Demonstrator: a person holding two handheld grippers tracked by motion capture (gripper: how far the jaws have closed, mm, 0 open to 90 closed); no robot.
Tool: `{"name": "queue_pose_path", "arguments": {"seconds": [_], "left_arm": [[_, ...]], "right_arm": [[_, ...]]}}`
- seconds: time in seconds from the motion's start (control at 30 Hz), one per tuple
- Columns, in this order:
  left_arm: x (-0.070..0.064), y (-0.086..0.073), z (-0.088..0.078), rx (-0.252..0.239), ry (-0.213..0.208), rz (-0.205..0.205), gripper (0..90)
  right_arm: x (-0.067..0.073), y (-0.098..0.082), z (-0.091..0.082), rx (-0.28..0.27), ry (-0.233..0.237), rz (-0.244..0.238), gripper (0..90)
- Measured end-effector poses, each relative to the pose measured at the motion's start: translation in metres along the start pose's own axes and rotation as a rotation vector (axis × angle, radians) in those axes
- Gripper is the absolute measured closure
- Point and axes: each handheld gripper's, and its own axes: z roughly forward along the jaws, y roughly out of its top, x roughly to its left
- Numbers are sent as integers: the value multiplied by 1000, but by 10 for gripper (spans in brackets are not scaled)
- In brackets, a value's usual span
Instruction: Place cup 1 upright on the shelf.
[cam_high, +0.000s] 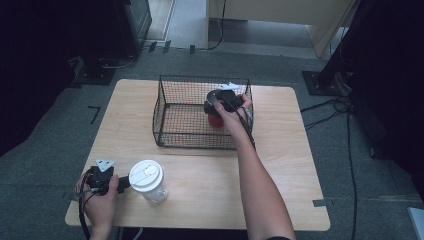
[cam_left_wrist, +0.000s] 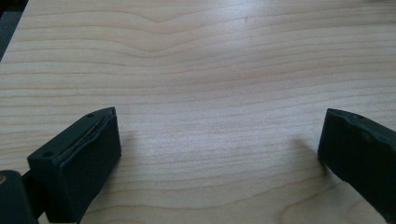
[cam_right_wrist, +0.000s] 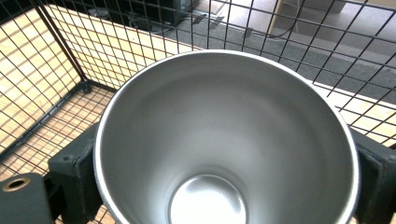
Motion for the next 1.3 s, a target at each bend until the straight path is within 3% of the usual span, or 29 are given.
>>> {"name": "queue_pose_path", "arguments": {"seconds": [0.2, 0.4, 0.67, 0.83, 1.0, 1.3], "left_arm": [[0, 0, 0, 0, 2, 1, 1], [0, 0, 0, -1, 0, -1, 1], [-1, 0, 0, 3, 5, 4, 1], [0, 0, 0, 2, 4, 4, 1], [-1, 0, 0, 3, 5, 4, 1], [-1, 0, 0, 5, 6, 5, 1]], "right_arm": [[0, 1, 1, 13, 8, 3, 69], [0, 2, -1, 27, -41, 11, 36], [0, 3, -5, 60, -10, 12, 0], [1, 4, -9, 55, -11, 12, 0], [5, 9, -15, 43, -70, -1, 0], [11, 18, -32, 9, -58, -1, 0]]}}
